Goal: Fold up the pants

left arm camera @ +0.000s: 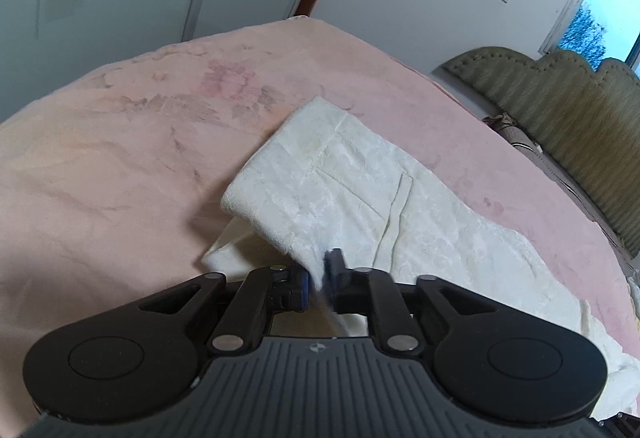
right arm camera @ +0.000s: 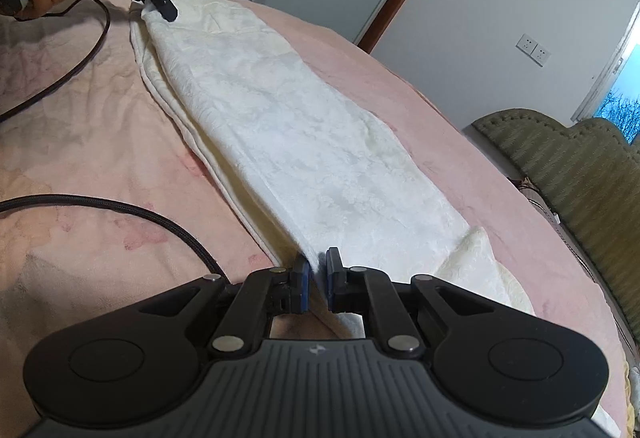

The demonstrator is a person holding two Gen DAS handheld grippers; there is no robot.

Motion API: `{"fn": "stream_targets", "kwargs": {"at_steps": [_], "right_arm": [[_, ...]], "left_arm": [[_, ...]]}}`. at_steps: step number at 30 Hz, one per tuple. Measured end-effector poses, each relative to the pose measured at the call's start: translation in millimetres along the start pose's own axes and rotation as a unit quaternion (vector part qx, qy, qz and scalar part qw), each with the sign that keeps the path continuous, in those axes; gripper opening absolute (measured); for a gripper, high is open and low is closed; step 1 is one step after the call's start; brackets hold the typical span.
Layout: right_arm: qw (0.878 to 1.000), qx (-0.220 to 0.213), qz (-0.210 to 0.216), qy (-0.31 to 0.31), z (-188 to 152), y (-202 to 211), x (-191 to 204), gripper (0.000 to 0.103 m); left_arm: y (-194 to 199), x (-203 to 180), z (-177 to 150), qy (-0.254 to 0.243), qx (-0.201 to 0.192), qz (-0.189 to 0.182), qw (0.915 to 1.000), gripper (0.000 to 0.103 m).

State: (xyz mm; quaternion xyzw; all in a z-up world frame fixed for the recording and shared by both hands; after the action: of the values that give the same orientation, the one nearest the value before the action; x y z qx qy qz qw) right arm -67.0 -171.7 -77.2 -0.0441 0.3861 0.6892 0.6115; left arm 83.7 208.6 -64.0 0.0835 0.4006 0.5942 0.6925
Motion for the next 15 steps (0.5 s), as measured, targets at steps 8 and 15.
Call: {"fn": "stream_targets", "kwargs": {"at_steps": [8, 15], "right_arm": [[1.000, -0.004, 0.010, -0.006, -4, 2, -1, 0.008], [0.999, -0.008, 0.027, -0.028, -9, 7, -6, 0.008]], "left_arm": [[16, -1, 1, 0.000, -0.009, 0.018, 0.9998, 0.016], [17, -14, -4, -0.075, -0.012, 0.049, 0.9959, 0.011]]}}
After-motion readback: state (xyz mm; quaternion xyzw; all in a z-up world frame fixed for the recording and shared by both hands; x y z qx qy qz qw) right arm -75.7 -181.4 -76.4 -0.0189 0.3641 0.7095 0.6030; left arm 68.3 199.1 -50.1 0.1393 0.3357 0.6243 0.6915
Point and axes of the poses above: each gripper's, at about its wrist camera, not at the fingertips, and y roughly against the way its jaws point, x to its left, z to its top, the point moved 9 cm from there along -y, roughly the way its jaws point, and after that the axes turned 8 degrees about -z, right-handed, at the moved point
